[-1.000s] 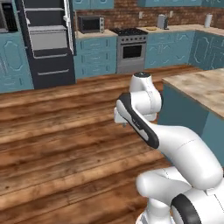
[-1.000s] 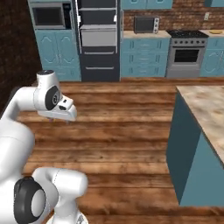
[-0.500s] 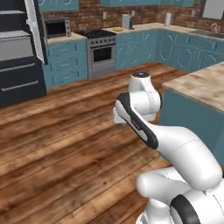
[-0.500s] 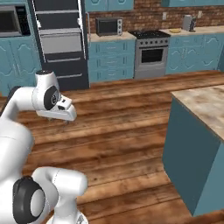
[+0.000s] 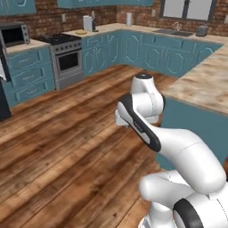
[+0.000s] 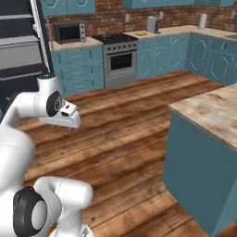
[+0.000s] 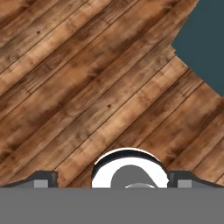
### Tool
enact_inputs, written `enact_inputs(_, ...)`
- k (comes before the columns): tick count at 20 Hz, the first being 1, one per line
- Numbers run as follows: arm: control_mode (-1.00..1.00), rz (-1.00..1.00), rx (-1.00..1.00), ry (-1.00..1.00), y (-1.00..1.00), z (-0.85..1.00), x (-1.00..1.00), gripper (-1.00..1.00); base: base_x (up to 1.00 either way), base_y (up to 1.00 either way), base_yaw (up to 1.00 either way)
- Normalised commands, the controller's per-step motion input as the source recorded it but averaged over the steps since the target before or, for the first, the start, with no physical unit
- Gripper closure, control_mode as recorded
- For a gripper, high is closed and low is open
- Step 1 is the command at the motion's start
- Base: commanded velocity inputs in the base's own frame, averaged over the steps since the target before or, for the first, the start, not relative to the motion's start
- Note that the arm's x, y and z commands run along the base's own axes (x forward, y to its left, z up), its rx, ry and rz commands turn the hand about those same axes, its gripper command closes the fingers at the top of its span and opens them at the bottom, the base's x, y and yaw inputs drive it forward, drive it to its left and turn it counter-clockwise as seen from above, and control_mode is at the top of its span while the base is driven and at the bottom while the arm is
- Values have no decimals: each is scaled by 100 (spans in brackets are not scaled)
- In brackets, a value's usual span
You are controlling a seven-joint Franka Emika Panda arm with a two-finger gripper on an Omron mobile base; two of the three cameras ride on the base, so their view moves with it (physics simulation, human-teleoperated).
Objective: Place the cold items (carrot and sweet potato) from the fridge in one tupperware on the dining counter. Place the warm items (kebab skewer and hot dog) in the stove area in another tupperware.
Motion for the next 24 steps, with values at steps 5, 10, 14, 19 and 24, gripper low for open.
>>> enact_inputs(5,100,0,0,0,0,0,0,-100,100,100,-33)
enact_inputs(10,100,0,0,0,0,0,0,-100,100,100,-14)
enact_inputs(14,100,0,0,0,0,0,0,-100,100,96,-1)
enact_inputs(19,100,0,0,0,0,0,0,-100,100,86,3)
enact_inputs(24,100,0,0,0,0,0,0,-100,100,22,-1)
